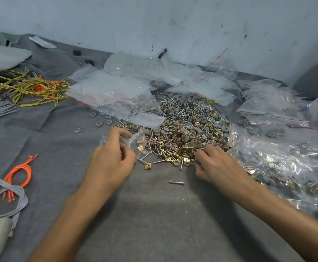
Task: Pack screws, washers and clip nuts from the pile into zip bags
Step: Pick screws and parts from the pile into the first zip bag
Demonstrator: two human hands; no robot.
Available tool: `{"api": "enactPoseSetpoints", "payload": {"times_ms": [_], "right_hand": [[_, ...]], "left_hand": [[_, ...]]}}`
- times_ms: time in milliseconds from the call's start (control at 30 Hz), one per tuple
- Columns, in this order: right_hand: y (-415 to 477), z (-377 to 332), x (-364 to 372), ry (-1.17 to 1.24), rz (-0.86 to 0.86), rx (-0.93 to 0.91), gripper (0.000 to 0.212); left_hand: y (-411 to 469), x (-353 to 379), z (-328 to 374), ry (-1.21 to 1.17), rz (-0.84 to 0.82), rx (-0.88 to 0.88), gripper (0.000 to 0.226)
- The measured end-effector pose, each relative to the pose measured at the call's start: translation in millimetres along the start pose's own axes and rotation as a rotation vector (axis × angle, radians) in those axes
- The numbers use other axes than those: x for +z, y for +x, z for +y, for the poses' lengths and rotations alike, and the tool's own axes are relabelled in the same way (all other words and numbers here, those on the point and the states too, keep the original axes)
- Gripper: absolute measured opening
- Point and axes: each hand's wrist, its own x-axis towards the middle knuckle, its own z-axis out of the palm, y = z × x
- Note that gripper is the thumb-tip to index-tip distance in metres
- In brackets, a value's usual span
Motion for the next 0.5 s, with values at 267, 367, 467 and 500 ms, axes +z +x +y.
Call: {"api": "enactPoseSetpoints", "payload": {"times_ms": [267,367,467,500], "right_hand": [[73.6,-78.9,-53.0,0.742,0.057,-0.092,0.015],[90.4,-90.6,-49.9,0.550,-0.093,-0.161,0.016],[96.5,-94.4,-51.3,0.374,-0.110,-0.227,0.023],[98.6,-95.4,-54.0,0.320,-0.123,-0.240,0.025]], "left_hand": [[0.1,3.1,-4.4,-0.030,0.000,0.017,0.038],[-0.1,0.8,-6.7,-0.053,0.009,0.027,0.038],[3.2,0.0,-6.4,-0.071,0.011,0.016,0.038],[3.8,0.1,-5.9,-0.077,0.010,0.013,0.038]]}}
